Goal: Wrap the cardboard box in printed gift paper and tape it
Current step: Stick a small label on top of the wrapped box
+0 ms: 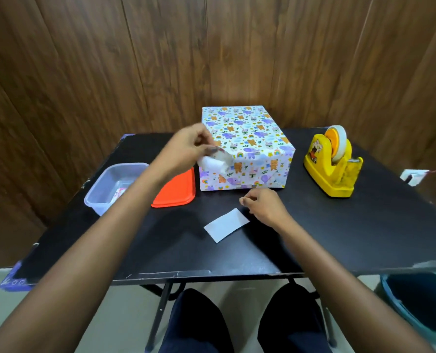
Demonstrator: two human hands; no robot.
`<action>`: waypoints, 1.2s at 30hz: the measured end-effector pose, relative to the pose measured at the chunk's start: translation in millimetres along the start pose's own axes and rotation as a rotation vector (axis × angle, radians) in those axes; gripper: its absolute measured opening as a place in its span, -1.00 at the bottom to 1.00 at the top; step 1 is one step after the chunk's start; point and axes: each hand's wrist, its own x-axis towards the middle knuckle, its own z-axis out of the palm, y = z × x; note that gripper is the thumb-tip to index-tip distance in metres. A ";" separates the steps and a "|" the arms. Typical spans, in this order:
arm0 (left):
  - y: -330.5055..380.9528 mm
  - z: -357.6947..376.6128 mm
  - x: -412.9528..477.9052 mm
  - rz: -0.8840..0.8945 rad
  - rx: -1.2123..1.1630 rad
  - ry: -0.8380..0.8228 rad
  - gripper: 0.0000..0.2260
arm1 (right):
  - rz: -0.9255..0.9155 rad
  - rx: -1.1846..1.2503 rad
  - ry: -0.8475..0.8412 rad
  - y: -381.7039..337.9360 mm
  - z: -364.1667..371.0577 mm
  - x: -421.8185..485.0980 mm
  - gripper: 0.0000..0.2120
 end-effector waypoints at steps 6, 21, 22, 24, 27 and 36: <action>4.7 31.2 29.3 -0.024 0.134 -0.234 -0.76 | -0.147 0.356 0.216 -29.9 -64.3 11.5 -0.61; 2.4 53.7 136.7 -0.001 -0.024 -0.244 -0.59 | -0.230 0.336 0.069 -44.2 -122.2 116.9 -0.85; 2.6 53.6 143.4 0.001 -0.008 -0.249 -0.56 | -0.230 0.303 0.083 -44.2 -123.8 124.4 -0.84; 2.0 53.8 156.6 -0.006 0.025 -0.240 -0.47 | -0.234 0.262 0.123 -46.7 -129.5 134.8 -0.92; -2.1 57.9 174.2 -0.032 0.032 -0.155 -0.36 | -0.198 0.343 0.201 -49.0 -135.3 149.8 -0.88; -42.4 54.0 206.9 -0.468 -0.531 0.091 -0.80 | 0.119 0.814 0.276 -41.1 -128.1 206.2 -0.80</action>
